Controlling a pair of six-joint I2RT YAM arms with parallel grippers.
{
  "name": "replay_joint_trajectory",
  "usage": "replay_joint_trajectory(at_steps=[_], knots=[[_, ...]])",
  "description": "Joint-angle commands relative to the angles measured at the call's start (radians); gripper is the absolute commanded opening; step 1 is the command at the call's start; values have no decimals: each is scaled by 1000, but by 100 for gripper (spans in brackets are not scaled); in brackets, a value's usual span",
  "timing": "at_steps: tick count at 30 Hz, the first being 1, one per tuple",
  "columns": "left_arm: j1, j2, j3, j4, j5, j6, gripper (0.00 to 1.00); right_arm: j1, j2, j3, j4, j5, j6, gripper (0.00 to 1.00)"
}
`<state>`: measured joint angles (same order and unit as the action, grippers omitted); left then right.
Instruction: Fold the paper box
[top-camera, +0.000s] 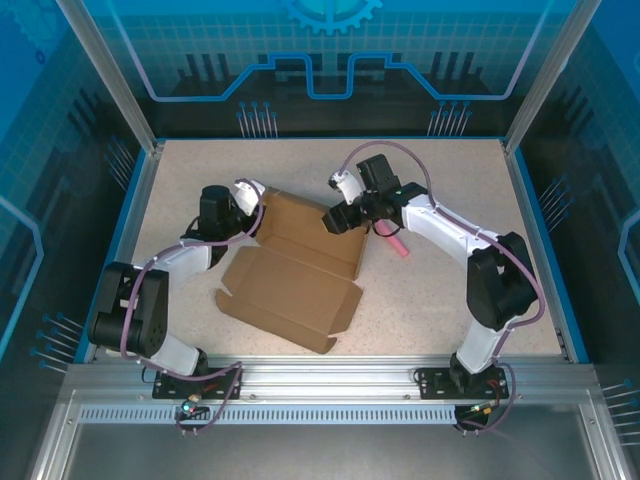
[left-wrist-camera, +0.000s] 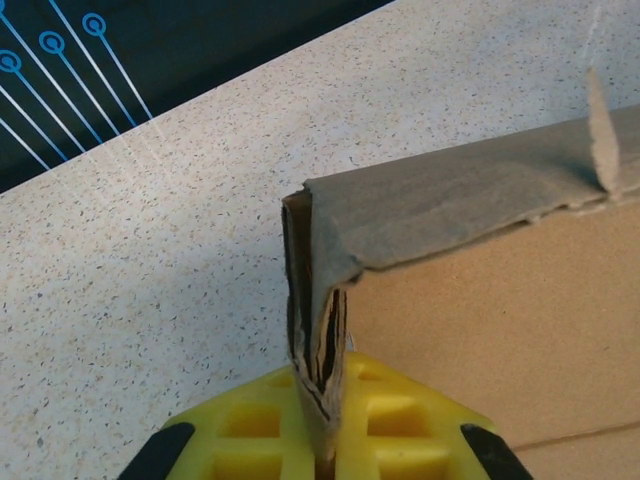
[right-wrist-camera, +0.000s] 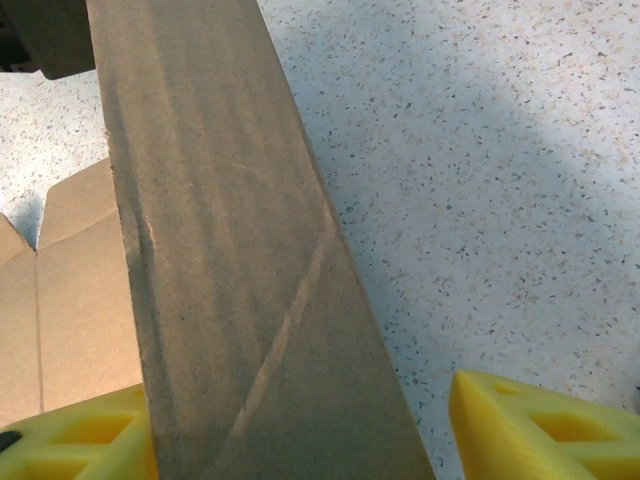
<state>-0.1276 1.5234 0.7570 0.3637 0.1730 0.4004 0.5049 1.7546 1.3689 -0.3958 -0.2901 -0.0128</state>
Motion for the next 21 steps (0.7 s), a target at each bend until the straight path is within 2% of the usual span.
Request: replay_joint_trajectory(at_steps=[1,8,14,21], knots=[[-4,17,10,-32,-19,69,17,12,-3,25,-12,-22,-15,64],[0,38,14,-78,-49,107,35,16,0,27,-8,-13,-15,62],[2,61,53,-144,-72,122,47,20,4,30,-6,-12,-16,61],[-1,109,95,-164,-142,130,51,27,21,38,-9,-12,-23,60]])
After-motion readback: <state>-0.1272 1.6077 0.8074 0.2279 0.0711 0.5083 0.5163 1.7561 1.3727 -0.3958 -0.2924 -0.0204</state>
